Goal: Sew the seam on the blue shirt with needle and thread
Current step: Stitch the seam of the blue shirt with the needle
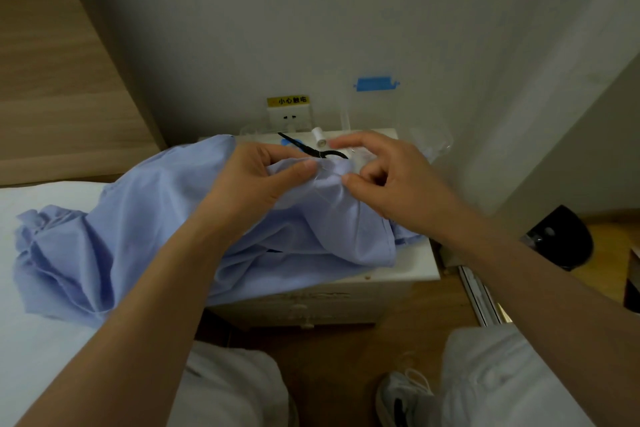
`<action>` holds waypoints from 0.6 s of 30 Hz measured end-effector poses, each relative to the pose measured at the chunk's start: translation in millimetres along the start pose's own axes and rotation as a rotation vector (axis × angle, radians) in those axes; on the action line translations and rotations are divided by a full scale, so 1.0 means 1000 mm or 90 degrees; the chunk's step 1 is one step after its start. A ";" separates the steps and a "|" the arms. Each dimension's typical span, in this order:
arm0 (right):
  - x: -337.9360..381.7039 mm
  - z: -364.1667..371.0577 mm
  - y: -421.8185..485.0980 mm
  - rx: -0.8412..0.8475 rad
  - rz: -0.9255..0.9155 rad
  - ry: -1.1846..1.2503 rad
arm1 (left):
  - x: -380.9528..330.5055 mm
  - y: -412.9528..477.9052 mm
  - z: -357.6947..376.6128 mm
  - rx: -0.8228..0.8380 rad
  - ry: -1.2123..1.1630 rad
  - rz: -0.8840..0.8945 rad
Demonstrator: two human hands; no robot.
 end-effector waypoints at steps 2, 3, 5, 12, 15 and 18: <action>-0.005 0.007 -0.001 0.045 0.044 0.044 | -0.002 -0.001 0.001 0.000 0.025 0.016; -0.005 0.010 -0.002 0.066 0.055 0.058 | -0.003 -0.001 0.001 0.002 0.039 0.023; -0.004 0.013 -0.002 0.092 0.062 0.059 | -0.004 -0.001 0.002 0.006 0.067 0.032; -0.006 0.010 0.001 0.054 0.053 0.009 | 0.000 0.004 -0.004 -0.063 0.122 0.031; -0.005 0.008 0.001 0.036 0.045 0.017 | -0.001 0.002 -0.004 -0.051 0.092 0.021; -0.007 0.008 0.001 0.037 0.061 0.060 | -0.001 0.002 -0.004 -0.030 0.046 0.007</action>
Point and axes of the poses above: each hand's wrist, its own y-axis towards the middle knuckle, its own z-axis out of the palm, x = y × z, the point moved 9 cm from there along y, towards the middle knuckle, and after that the axes turned 13 degrees about -z, right-handed, at the moved point
